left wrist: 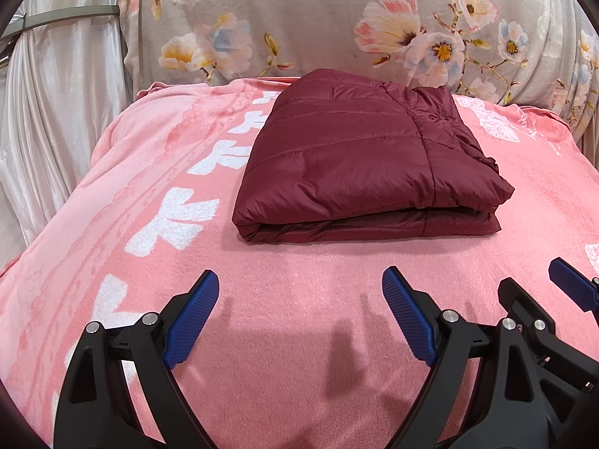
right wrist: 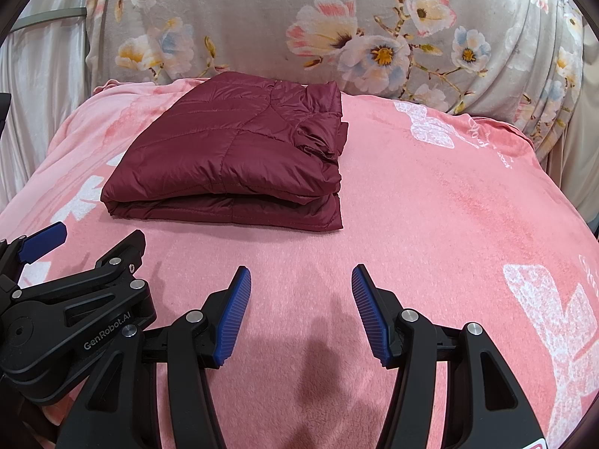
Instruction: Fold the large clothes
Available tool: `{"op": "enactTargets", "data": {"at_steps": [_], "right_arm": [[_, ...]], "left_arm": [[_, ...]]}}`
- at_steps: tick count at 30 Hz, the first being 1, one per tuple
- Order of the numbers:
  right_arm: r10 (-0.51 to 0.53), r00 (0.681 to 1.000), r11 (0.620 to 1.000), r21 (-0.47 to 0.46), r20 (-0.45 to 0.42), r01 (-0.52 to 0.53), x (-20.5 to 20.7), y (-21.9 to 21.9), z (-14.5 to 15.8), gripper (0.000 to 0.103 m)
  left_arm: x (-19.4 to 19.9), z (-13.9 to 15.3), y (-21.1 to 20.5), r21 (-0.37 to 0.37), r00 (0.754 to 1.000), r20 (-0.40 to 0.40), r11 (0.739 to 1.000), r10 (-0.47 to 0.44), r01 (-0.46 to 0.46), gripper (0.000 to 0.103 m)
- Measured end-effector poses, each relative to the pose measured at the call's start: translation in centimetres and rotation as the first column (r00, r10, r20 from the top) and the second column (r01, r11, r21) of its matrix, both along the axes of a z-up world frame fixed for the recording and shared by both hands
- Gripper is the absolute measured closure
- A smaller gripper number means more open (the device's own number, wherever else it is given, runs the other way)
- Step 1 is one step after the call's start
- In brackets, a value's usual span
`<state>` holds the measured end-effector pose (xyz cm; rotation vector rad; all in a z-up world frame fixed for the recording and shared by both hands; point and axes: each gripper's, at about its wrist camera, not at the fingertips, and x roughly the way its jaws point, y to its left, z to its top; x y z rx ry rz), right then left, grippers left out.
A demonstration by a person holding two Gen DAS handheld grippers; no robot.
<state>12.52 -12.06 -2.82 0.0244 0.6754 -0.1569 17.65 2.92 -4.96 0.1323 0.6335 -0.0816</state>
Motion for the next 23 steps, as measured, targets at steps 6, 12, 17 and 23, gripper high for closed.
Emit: {"op": "enactTargets", "data": {"at_steps": [6, 12, 17, 23], "right_arm": [[-0.002, 1.0, 1.0, -0.002, -0.003, 0.002, 0.06, -0.23, 0.07, 0.047], [-0.003, 1.0, 1.0, -0.007, -0.004, 0.003, 0.08, -0.33, 0.18, 0.047], [-0.002, 1.0, 1.0, -0.007, -0.004, 0.002, 0.0, -0.16, 0.17, 0.047], [-0.004, 1.0, 1.0, -0.015, -0.002, 0.004, 0.11, -0.2, 0.34, 0.047]], "left_arm": [[-0.11, 0.17, -0.22, 0.001, 1.0, 0.01, 1.0, -0.008, 0.008, 0.019], [0.0, 0.35, -0.49, 0.001, 1.0, 0.009, 1.0, -0.008, 0.008, 0.019], [-0.03, 0.3, -0.39, 0.0, 1.0, 0.008, 1.0, -0.007, 0.007, 0.019], [-0.08, 0.32, -0.52, 0.004, 1.0, 0.01, 1.0, -0.001, 0.001, 0.02]]}}
